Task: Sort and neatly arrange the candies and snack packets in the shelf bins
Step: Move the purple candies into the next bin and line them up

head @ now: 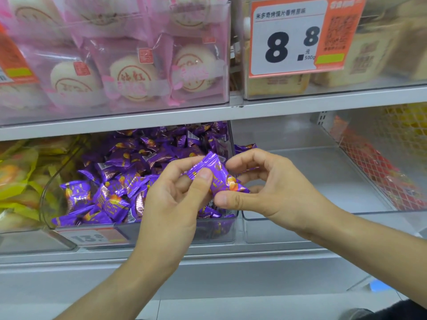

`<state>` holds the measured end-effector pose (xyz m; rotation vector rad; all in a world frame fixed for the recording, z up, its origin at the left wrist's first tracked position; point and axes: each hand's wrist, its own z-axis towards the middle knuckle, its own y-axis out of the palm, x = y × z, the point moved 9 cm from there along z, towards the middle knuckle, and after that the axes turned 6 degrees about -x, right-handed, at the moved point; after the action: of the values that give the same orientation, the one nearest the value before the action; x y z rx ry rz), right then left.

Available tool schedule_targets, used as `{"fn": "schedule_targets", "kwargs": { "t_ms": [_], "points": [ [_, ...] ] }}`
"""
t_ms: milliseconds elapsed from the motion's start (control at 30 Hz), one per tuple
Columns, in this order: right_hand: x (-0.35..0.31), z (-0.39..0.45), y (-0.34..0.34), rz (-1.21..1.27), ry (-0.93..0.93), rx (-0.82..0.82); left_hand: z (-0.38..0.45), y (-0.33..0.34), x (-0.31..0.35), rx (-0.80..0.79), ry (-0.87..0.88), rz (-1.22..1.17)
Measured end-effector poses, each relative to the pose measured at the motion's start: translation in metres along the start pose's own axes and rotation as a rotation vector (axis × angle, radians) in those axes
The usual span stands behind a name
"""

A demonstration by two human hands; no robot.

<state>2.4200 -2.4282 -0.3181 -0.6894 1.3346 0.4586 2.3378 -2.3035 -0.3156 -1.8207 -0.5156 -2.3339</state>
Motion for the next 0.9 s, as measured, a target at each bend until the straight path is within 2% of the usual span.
{"fn": "schedule_targets", "kwargs": {
  "t_ms": [133, 300, 500, 600, 667, 733, 800, 900],
  "points": [
    [-0.004, -0.001, 0.004, 0.093, -0.015, -0.043, -0.003, 0.009, 0.012, -0.043, 0.107, 0.082],
    [-0.011, -0.002, 0.006, 0.087, -0.075, -0.063, -0.001, 0.006, 0.014, -0.026, 0.165, 0.198],
    [-0.017, 0.000, 0.001, -0.049, -0.161, -0.106, 0.002, 0.004, 0.005, -0.053, 0.101, 0.128],
    [-0.020, 0.003, -0.008, -0.046, -0.193, -0.136, 0.002, 0.010, 0.001, -0.143, 0.105, 0.230],
    [-0.020, 0.008, -0.022, -0.100, -0.200, -0.115, 0.001, 0.011, -0.007, -0.191, 0.109, 0.389],
    [-0.012, 0.017, -0.045, -0.175, -0.145, -0.061, 0.000, 0.013, -0.020, -0.229, 0.112, 0.639],
    [0.005, 0.028, -0.072, -0.322, -0.003, 0.004, -0.003, 0.020, -0.033, -0.296, 0.115, 0.813],
    [0.040, 0.045, -0.101, -0.511, 0.257, 0.009, -0.001, 0.031, -0.047, -0.358, 0.124, 0.865]
  ]
}}
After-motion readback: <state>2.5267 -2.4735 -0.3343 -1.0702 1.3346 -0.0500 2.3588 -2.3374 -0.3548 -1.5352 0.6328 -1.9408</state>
